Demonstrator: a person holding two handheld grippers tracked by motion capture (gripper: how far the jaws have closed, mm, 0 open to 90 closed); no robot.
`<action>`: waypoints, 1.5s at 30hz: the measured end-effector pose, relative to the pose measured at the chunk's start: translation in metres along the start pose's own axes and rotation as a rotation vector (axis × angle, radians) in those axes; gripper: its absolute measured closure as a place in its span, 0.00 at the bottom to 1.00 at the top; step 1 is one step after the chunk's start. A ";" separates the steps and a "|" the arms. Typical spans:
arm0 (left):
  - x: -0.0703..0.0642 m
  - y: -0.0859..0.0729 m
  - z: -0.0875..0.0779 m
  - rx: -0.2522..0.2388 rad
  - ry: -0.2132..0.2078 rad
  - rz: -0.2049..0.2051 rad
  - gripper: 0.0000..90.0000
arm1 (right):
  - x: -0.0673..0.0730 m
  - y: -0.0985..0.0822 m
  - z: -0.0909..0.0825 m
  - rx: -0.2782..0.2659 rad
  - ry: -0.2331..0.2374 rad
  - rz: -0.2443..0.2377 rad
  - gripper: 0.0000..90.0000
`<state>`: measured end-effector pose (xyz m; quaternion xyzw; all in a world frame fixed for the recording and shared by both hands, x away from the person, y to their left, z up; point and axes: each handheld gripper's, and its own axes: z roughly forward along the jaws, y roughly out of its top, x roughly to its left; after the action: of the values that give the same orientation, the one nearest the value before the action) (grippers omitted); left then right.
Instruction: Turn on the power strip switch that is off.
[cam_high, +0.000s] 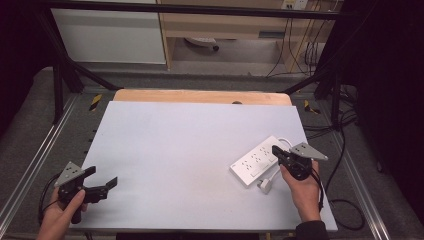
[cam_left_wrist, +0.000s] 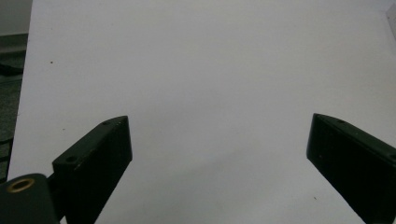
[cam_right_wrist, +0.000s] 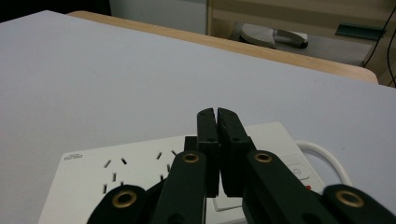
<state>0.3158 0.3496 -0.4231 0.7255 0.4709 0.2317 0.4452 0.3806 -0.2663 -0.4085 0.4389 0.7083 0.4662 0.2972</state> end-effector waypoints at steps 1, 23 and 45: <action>0.000 0.000 0.000 0.000 0.000 0.000 0.08 | 0.000 -0.001 0.000 0.005 0.001 0.000 0.99; 0.000 0.000 0.000 -0.001 0.000 0.004 0.08 | -0.002 -0.012 0.009 0.077 0.004 0.014 1.00; 0.000 0.001 0.000 -0.001 -0.001 0.006 0.08 | -0.003 -0.023 0.015 0.152 0.023 0.045 1.00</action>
<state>0.3162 0.3495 -0.4224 0.7267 0.4685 0.2330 0.4450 0.3867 -0.2670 -0.4351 0.4706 0.7349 0.4230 0.2441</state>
